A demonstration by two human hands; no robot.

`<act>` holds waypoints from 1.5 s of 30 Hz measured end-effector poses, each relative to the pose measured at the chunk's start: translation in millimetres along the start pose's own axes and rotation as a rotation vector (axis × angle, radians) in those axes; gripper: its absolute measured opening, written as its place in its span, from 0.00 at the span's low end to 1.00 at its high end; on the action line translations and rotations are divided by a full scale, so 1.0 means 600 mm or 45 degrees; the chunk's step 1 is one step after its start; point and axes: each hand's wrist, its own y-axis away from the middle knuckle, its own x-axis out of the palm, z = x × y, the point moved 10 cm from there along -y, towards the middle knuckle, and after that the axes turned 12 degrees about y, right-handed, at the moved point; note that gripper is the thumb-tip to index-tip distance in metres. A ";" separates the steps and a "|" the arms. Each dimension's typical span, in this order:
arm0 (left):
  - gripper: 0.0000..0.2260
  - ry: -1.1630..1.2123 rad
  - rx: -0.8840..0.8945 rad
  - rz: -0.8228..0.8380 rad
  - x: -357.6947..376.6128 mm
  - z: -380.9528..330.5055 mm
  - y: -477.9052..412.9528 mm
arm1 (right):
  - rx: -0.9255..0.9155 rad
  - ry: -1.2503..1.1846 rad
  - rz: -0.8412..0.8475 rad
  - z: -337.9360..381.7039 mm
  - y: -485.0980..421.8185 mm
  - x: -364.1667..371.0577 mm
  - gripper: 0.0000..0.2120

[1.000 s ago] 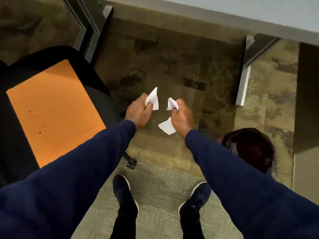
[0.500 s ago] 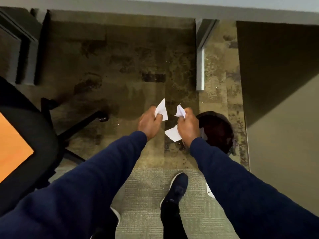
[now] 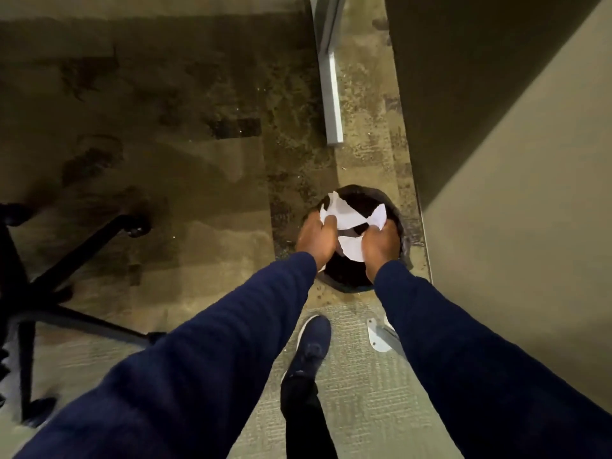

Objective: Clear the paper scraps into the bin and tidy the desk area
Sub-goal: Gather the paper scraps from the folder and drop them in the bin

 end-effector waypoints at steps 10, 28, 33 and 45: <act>0.19 -0.081 -0.109 0.018 0.092 0.087 -0.056 | 0.148 0.012 -0.012 -0.090 -0.087 -0.006 0.19; 0.33 -0.075 -0.256 0.066 0.159 0.120 -0.116 | 0.255 -0.284 0.135 -0.148 -0.158 0.056 0.20; 0.40 -0.055 -0.258 0.084 0.163 0.133 -0.128 | 0.238 -0.327 0.115 -0.144 -0.161 0.059 0.29; 0.20 0.007 -0.175 0.202 0.131 0.066 -0.065 | 0.221 -0.243 0.097 -0.154 -0.165 0.057 0.29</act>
